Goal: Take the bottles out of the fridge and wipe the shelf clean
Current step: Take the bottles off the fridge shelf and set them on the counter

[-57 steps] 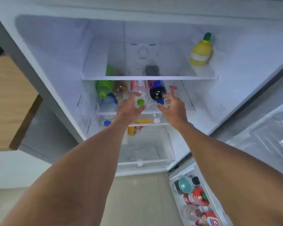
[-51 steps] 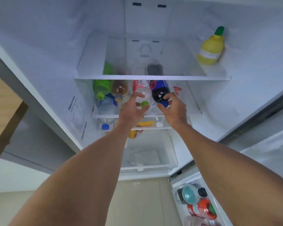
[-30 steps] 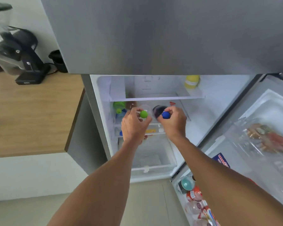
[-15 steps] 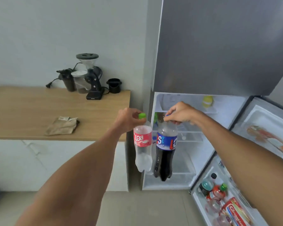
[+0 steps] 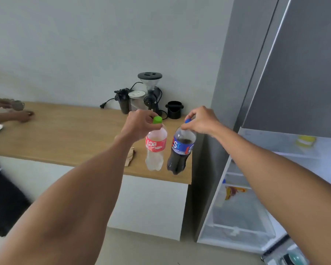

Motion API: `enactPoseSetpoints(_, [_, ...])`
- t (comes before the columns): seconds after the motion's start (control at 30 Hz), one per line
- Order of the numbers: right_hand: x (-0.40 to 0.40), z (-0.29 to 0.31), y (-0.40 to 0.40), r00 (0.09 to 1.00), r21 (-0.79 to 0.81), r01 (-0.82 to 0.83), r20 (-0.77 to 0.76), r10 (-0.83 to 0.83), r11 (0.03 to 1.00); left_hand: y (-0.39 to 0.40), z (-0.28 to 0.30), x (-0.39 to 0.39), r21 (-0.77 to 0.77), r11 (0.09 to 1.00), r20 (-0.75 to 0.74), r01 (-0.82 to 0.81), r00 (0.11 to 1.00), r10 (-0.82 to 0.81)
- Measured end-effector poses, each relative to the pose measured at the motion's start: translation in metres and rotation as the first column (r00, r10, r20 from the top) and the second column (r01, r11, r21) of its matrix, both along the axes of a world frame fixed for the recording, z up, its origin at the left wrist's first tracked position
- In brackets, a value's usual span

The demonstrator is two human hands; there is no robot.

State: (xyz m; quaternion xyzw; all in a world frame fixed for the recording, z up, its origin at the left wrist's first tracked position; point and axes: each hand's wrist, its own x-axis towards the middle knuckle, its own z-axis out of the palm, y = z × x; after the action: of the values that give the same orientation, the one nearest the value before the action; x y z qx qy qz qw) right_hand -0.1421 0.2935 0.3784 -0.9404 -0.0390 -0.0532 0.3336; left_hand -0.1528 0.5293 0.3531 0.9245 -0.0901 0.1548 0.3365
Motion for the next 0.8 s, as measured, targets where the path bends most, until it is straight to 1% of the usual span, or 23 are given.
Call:
enactPoseSetpoints(0.1, [0.053, -0.014, 0.022, 1.000, -0.017, -0.002, -0.003, 0.002, 1.000, 0.013, -0.009, 0.047, -0.004, 1.000, -0.004, -0.006, 1.000, 0.006])
enactPoseSetpoints(0.2, [0.104, -0.024, 0.037, 1.000, -0.051, 0.001, -0.027, -0.003, 0.999, 0.020, -0.017, 0.094, -0.017, 1.000, -0.039, -0.010, 0.999, 0.009])
enactPoseSetpoints(0.33, [0.149, -0.034, 0.050, 0.998, -0.066, -0.018, -0.059, 0.014, 0.998, 0.019, -0.027, 0.134, -0.001, 1.000, -0.070, 0.017, 0.997, -0.017])
enactPoseSetpoints(0.53, [0.183, -0.036, 0.055, 0.998, -0.052, -0.003, -0.064, 0.000, 0.999, 0.018, -0.037, 0.176, 0.024, 1.000, -0.107, 0.005, 0.994, -0.003])
enactPoseSetpoints(0.6, [0.187, -0.036, 0.055, 0.997, -0.062, -0.010, -0.072, 0.005, 0.998, 0.019, -0.037, 0.183, 0.043, 0.999, -0.124, -0.005, 0.992, 0.010])
enactPoseSetpoints(0.67, [0.187, -0.038, 0.051, 0.996, -0.037, -0.018, -0.089, 0.014, 0.999, 0.018, -0.036, 0.185, 0.047, 0.999, -0.160, -0.003, 0.987, 0.011])
enactPoseSetpoints(0.73, [0.182, -0.041, 0.047, 0.996, 0.011, -0.019, -0.081, 0.020, 1.000, 0.017, -0.034, 0.181, 0.025, 1.000, -0.196, -0.018, 0.980, 0.022])
enactPoseSetpoints(0.8, [0.170, -0.045, 0.039, 0.999, 0.046, -0.030, -0.028, 0.032, 0.998, 0.015, -0.032, 0.172, -0.022, 0.998, -0.207, -0.059, 0.977, 0.054])
